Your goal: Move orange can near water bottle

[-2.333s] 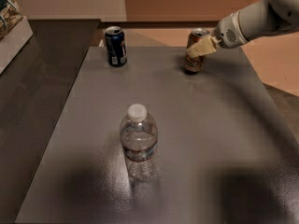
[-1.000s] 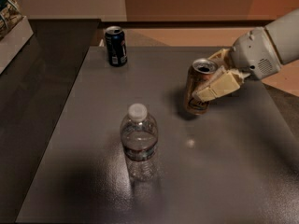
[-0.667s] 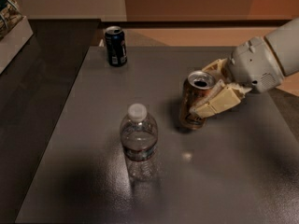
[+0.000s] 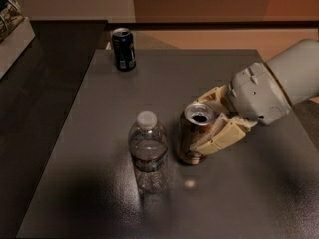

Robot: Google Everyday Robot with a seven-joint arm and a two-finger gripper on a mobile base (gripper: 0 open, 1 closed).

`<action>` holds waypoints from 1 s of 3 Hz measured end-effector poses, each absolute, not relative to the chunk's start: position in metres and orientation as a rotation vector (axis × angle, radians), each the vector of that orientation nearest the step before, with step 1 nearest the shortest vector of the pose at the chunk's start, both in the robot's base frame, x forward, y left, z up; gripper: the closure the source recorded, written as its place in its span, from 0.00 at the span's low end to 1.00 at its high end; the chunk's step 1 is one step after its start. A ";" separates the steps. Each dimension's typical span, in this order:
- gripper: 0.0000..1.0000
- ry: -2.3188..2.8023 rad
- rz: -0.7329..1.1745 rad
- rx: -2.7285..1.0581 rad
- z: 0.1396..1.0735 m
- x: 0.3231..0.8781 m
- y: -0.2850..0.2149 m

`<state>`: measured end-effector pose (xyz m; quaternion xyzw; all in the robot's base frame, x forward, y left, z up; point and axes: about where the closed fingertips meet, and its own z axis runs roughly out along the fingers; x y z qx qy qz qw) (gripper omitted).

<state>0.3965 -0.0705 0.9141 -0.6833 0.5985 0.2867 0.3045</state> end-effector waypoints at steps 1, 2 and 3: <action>0.84 1.580 0.781 -1.839 0.903 0.386 -0.060; 0.61 1.593 0.794 -1.848 0.893 0.383 -0.056; 0.38 1.590 0.792 -1.852 0.894 0.383 -0.054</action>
Offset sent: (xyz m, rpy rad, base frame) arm -0.0154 0.0157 -0.0342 -0.0269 0.0599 0.0278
